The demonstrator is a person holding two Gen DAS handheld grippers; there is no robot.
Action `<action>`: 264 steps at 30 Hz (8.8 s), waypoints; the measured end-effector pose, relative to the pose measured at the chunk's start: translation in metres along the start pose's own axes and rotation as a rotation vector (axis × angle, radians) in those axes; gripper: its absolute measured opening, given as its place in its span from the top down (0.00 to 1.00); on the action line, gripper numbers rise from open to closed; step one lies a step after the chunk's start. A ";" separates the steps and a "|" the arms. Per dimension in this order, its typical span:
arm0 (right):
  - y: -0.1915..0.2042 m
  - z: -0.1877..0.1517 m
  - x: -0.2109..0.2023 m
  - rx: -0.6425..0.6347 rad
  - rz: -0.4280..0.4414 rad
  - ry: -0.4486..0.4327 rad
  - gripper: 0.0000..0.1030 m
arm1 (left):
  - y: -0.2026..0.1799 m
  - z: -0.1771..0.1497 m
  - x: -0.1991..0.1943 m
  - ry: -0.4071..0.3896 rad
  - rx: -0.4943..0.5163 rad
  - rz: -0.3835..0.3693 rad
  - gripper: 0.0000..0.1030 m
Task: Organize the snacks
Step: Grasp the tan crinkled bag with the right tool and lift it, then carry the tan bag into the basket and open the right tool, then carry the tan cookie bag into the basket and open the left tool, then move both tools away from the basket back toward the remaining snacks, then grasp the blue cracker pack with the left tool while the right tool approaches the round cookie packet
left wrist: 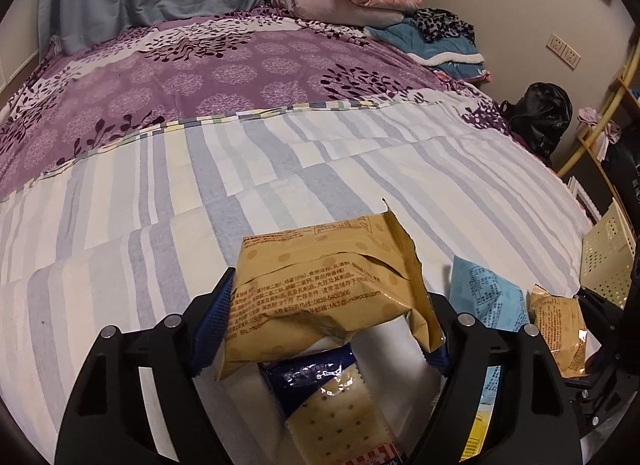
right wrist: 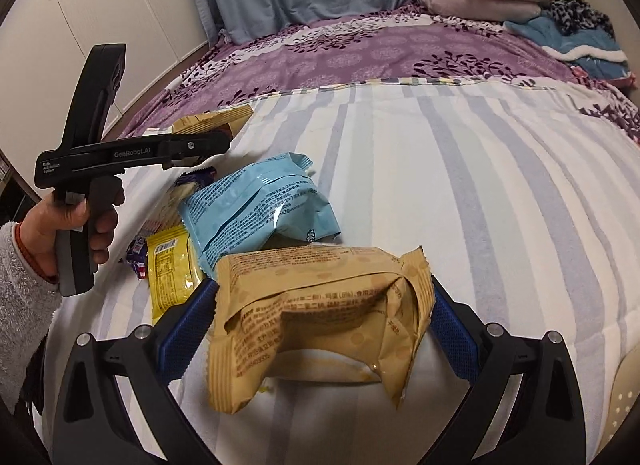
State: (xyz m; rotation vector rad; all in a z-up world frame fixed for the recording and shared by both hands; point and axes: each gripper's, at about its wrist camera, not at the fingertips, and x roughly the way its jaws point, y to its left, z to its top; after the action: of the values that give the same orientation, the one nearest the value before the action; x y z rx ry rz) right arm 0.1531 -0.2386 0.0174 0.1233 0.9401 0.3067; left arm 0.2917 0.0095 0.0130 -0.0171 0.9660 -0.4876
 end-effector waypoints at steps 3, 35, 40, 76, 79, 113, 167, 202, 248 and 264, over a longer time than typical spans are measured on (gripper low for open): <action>-0.003 -0.002 -0.005 0.008 -0.010 -0.006 0.15 | -0.004 0.000 -0.010 -0.023 0.000 -0.010 0.22; -0.002 -0.058 -0.194 0.080 -0.067 -0.320 0.16 | -0.121 -0.047 -0.175 -0.249 0.106 -0.089 0.22; -0.018 -0.075 -0.222 0.107 -0.106 -0.363 0.16 | -0.149 -0.056 -0.191 -0.269 0.146 -0.120 0.22; -0.152 -0.168 -0.314 0.373 -0.437 -0.500 0.10 | -0.312 -0.094 -0.175 -0.242 0.306 -0.274 0.22; -0.157 -0.170 -0.314 0.391 -0.439 -0.499 0.09 | -0.320 -0.093 -0.173 -0.237 0.317 -0.285 0.22; -0.192 -0.197 -0.342 0.522 -0.460 -0.583 0.09 | -0.470 -0.093 -0.086 -0.108 0.566 -0.424 0.20; -0.108 -0.150 -0.324 0.339 -0.429 -0.538 0.05 | -0.371 -0.121 -0.143 -0.226 0.470 0.008 0.03; -0.017 -0.095 -0.192 0.048 -0.287 -0.279 0.05 | -0.245 -0.125 -0.144 -0.203 0.251 0.252 0.03; 0.022 -0.056 -0.070 -0.056 -0.143 -0.076 0.05 | -0.017 -0.070 -0.048 -0.034 -0.277 0.296 0.03; 0.029 -0.046 -0.054 -0.069 -0.134 -0.055 0.05 | -0.003 -0.071 -0.034 -0.029 -0.294 0.248 0.42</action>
State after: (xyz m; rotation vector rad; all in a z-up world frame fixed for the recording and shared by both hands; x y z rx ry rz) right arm 0.0804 -0.2296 0.0386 0.0053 0.8779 0.2108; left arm 0.2188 0.0347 -0.0005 -0.1670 0.9887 -0.1143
